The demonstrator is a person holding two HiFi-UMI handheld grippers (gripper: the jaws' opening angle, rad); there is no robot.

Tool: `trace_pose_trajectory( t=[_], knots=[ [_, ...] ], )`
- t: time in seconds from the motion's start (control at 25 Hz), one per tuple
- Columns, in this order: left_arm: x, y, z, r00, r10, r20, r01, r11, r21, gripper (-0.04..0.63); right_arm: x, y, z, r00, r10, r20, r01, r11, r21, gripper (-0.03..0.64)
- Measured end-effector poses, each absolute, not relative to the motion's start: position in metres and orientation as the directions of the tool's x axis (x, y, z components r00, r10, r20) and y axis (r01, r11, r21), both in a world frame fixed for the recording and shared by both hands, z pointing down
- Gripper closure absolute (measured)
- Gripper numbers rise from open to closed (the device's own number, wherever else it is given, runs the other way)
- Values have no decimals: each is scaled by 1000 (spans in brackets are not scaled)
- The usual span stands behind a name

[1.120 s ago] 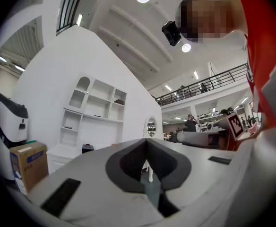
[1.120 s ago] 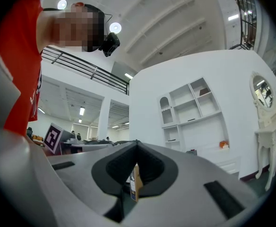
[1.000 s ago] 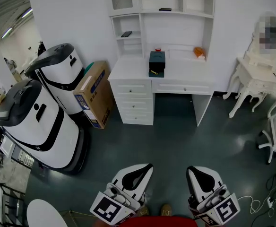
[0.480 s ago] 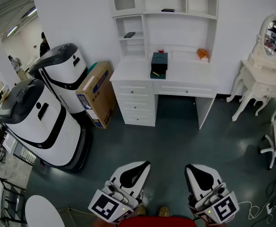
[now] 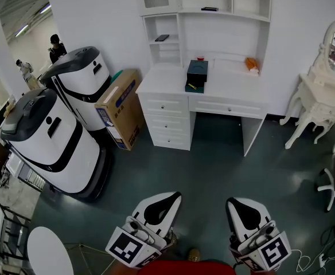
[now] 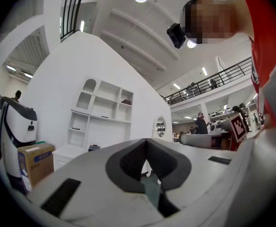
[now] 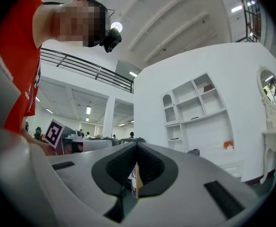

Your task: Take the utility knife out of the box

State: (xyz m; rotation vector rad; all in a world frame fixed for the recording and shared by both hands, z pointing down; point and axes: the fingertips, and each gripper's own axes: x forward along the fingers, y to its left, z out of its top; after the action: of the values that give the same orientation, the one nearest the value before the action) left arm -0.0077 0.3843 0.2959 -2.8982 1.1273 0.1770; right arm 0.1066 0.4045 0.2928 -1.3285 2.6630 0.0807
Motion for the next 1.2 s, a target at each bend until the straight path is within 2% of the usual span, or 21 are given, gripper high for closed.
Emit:
trace_pose_trajectory(
  t=[0.4, 1.0, 1.2],
  knots=[
    [-9, 333, 304, 722, -677, -141, -683, -730, 8, 581, 108, 357, 297, -586, -791, -175, -802, 598, -18, 618],
    [-52, 165, 294, 742, -652, -156, -662, -750, -13, 581, 71, 194, 285, -564, -805, -182, -820, 573, 4, 618],
    [-68, 111, 300, 774, -628, -78, -629, -777, 9, 581, 54, 142, 278, -550, -812, -198, -828, 560, 4, 618]
  ],
)
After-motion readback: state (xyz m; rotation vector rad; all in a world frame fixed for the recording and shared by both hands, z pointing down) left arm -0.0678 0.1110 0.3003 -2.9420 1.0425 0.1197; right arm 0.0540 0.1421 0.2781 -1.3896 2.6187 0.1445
